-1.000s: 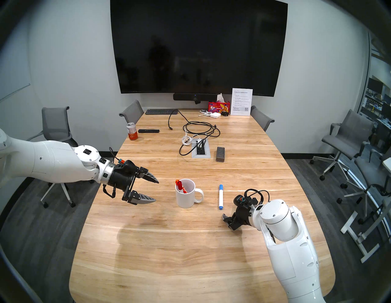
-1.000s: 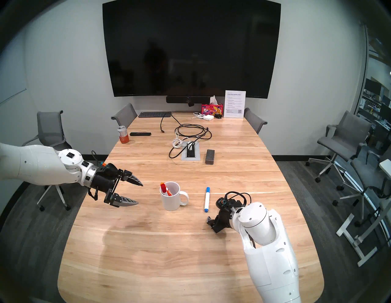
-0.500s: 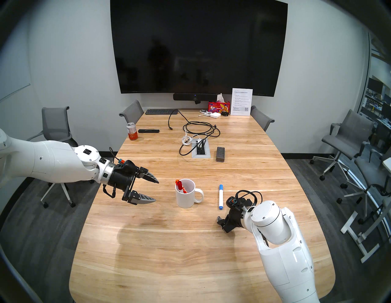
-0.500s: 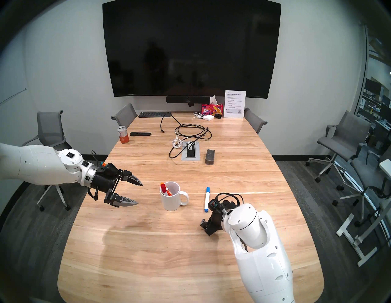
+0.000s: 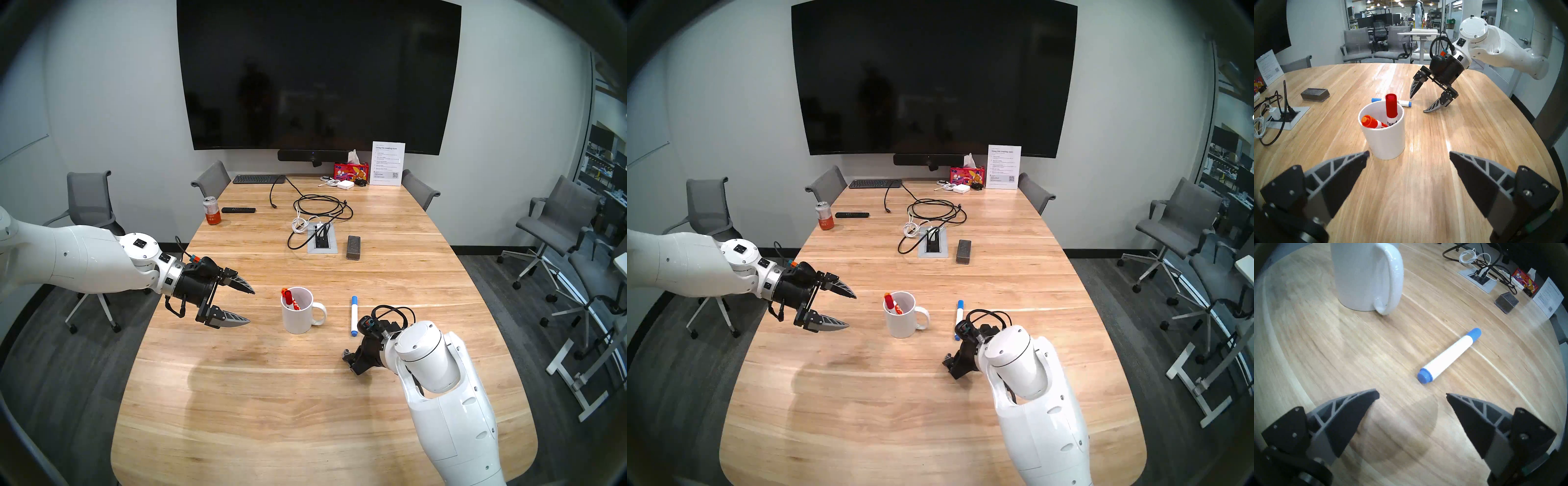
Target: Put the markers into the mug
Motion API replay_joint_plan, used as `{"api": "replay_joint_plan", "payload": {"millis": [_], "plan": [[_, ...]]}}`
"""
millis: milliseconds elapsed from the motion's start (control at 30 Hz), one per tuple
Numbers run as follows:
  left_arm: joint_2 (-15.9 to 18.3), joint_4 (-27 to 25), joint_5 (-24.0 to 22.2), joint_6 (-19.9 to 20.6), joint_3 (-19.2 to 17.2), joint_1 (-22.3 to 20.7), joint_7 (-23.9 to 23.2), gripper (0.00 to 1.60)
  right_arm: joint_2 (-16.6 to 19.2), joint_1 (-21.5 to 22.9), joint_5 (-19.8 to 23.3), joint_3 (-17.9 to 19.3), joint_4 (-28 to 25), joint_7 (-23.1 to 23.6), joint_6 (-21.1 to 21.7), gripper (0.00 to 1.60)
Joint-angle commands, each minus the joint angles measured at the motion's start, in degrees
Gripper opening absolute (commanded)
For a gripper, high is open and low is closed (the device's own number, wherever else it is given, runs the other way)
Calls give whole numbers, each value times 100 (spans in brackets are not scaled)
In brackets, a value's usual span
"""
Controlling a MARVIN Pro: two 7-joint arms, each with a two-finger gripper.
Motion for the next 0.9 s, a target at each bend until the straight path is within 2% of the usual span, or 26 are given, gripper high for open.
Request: {"api": "replay_joint_plan", "payload": {"millis": [0, 500, 867], "plan": [[-13, 10, -2, -14, -66, -103, 9, 160, -248, 304, -38, -61, 307, -77, 211, 160], [-12, 10, -1, -14, -66, -104, 10, 160, -455, 638, -69, 96, 768, -292, 359, 160], [-13, 11, -2, -14, -66, -103, 9, 160, -687, 1038, -88, 280, 1432, -535, 383, 160]]}}
